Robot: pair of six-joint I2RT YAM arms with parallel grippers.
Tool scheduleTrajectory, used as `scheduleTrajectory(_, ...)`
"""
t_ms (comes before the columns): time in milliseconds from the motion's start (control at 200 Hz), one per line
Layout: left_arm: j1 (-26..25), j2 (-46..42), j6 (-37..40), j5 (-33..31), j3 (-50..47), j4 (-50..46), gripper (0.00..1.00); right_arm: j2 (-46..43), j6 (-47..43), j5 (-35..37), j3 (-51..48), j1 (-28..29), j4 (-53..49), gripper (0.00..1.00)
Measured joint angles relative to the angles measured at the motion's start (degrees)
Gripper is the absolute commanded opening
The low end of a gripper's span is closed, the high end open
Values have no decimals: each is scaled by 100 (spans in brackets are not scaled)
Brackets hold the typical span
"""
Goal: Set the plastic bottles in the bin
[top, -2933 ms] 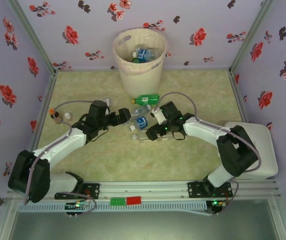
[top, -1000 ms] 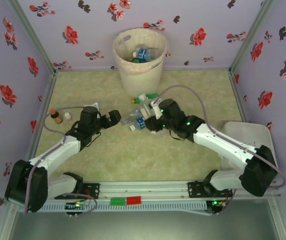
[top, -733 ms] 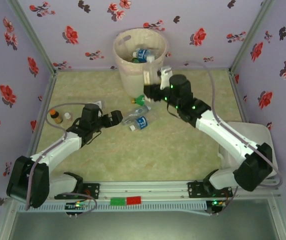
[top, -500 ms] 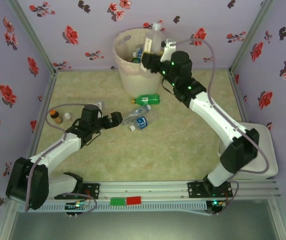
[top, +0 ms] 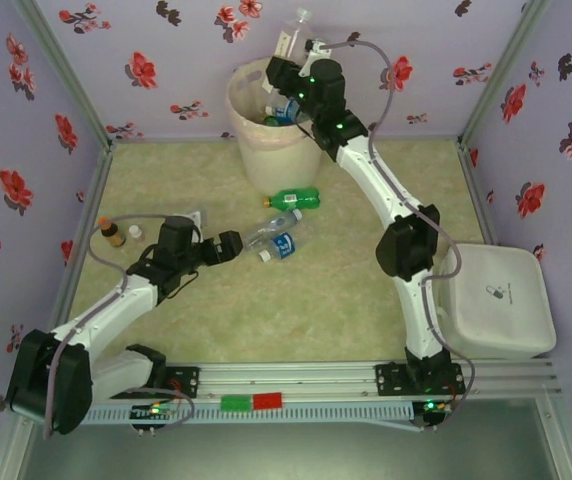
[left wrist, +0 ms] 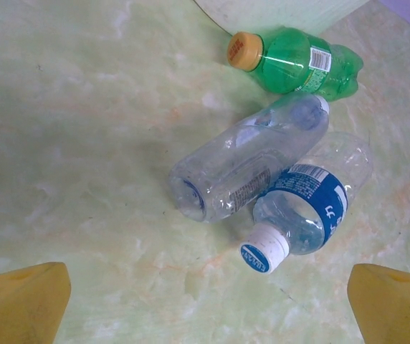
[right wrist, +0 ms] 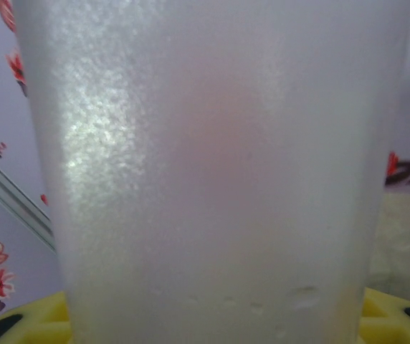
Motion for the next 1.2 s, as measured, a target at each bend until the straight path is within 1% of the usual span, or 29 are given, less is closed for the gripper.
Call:
scheduleTrajectory(65, 0, -37, 0, 0, -13, -2, 100, 144, 114, -31, 59, 0, -90, 41)
scheduleTrajectory(135, 0, -61, 0, 0, -20, -4, 100, 243, 199, -52, 61, 0, -216, 47)
scheduleTrajectory(170, 0, -63, 0, 0, -20, -7, 100, 280, 243, -66, 61, 0, -267, 52)
scheduleTrajectory(205, 0, -63, 0, 0, -20, -7, 100, 299, 273, -72, 61, 0, -297, 60)
scheduleTrajectory(255, 0, -63, 0, 0, -20, -22, 100, 308, 323, -74, 61, 0, -337, 76)
scheduleTrajectory(300, 0, -63, 0, 0, -20, -42, 99, 308, 350, -74, 61, 0, -337, 86)
scheduleTrajectory(345, 0, -63, 0, 0, -20, -63, 99, 308, 304, -72, 81, 0, -334, 98)
scheduleTrajectory(355, 0, -63, 0, 0, -20, -68, 100, 308, 319, -61, 87, 0, -332, 99)
scheduleTrajectory(585, 0, -61, 7, 122, -13, -170, 100, 236, 168, 52, 122, 0, -442, 100)
scheduleTrajectory(700, -7, -61, 74, 225, 70, -299, 100, -149, 17, 151, -214, 0, -514, 100)
scheduleTrajectory(825, -90, -59, 160, 260, 225, -297, 99, -1088, -197, 229, -1198, 0, -446, 100)
scheduleTrajectory(950, -258, 85, 229, 295, 385, -278, 99, -2277, -485, 304, -2350, 0, -304, 100)
scheduleTrajectory(1070, -514, 525, 363, 304, 726, -326, 100, -3436, -778, 481, -3512, 0, -267, 100)
scheduleTrajectory(1195, -807, 1095, 577, 299, 1296, -457, 100, -4404, -931, 695, -4763, 0, -352, 100)
